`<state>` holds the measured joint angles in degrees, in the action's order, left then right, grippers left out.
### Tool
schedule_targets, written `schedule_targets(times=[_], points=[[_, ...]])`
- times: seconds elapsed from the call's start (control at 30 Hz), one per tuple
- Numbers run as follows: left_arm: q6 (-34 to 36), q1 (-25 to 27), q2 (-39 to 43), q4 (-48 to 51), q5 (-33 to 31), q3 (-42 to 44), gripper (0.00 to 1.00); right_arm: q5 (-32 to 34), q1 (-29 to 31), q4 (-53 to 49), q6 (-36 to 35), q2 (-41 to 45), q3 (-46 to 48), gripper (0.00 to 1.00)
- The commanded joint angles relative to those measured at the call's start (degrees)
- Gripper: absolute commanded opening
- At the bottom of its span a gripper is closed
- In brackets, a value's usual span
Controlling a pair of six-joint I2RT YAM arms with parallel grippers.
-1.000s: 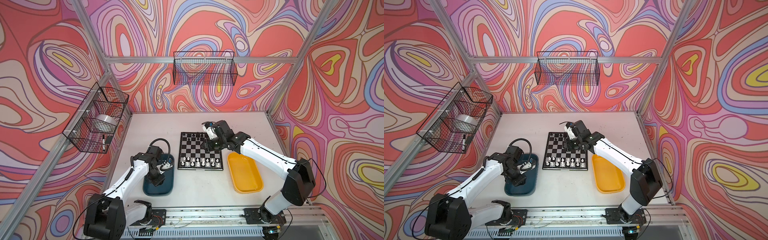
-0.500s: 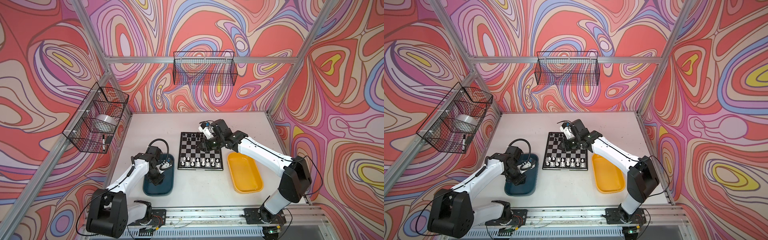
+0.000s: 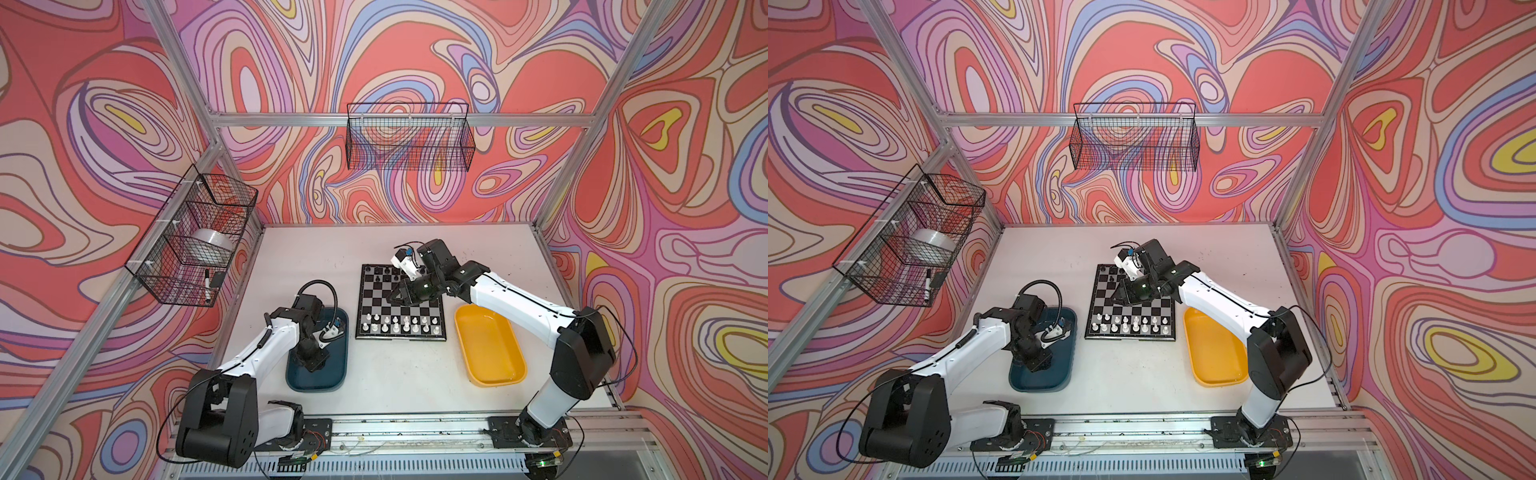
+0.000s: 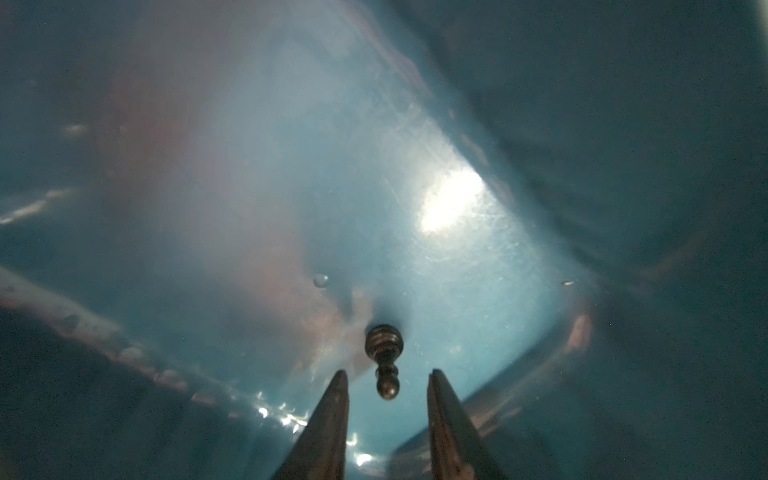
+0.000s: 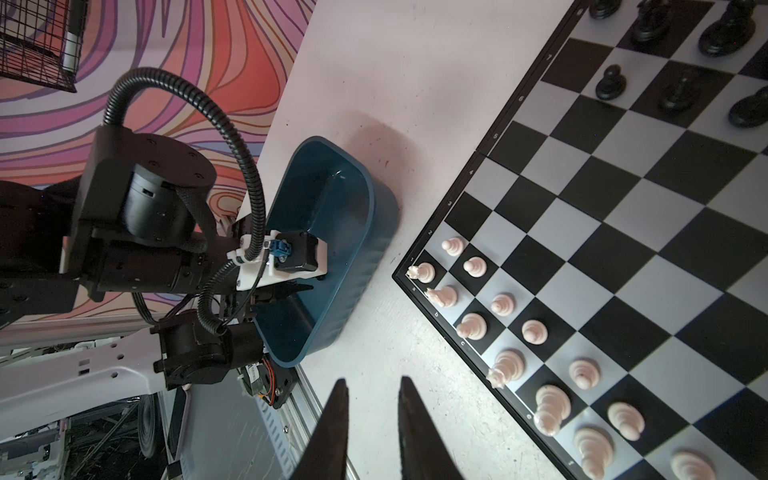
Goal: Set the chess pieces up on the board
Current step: 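Lower the left gripper into the teal tray around the last black pawn, then close the left gripper on the last black pawn and lift it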
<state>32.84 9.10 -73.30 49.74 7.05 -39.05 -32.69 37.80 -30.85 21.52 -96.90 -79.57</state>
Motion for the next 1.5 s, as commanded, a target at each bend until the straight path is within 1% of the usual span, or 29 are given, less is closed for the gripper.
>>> schedule_targets(times=[0.0, 0.33, 0.43, 0.8, 1.3, 1.47], points=[[1.3, -0.5, -0.5, -0.9, 0.5, 1.1, 0.31, 0.2, -0.3, -0.3, -0.6, 0.3, -0.8, 0.21], [1.3, -0.6, -1.6, -1.9, 0.4, 1.4, 0.29, 0.8, -0.2, -0.5, -0.6, 0.4, -0.7, 0.21], [1.2, -0.6, -1.7, -2.0, 0.2, 1.4, 0.25, 0.8, -0.2, -0.7, -0.6, 0.4, -0.6, 0.21], [1.7, -0.6, -1.9, -2.3, -0.4, 1.6, 0.22, 0.7, -0.2, -0.5, -0.6, 0.2, -0.2, 0.21], [1.6, -0.6, -1.8, -2.1, -0.7, 1.7, 0.12, 0.7, -0.3, -0.6, -0.6, 0.1, -0.1, 0.21], [1.7, -0.7, -1.7, -2.0, -1.1, 1.6, 0.10, 0.8, -0.2, -0.5, -0.7, 0.1, 0.0, 0.21]])
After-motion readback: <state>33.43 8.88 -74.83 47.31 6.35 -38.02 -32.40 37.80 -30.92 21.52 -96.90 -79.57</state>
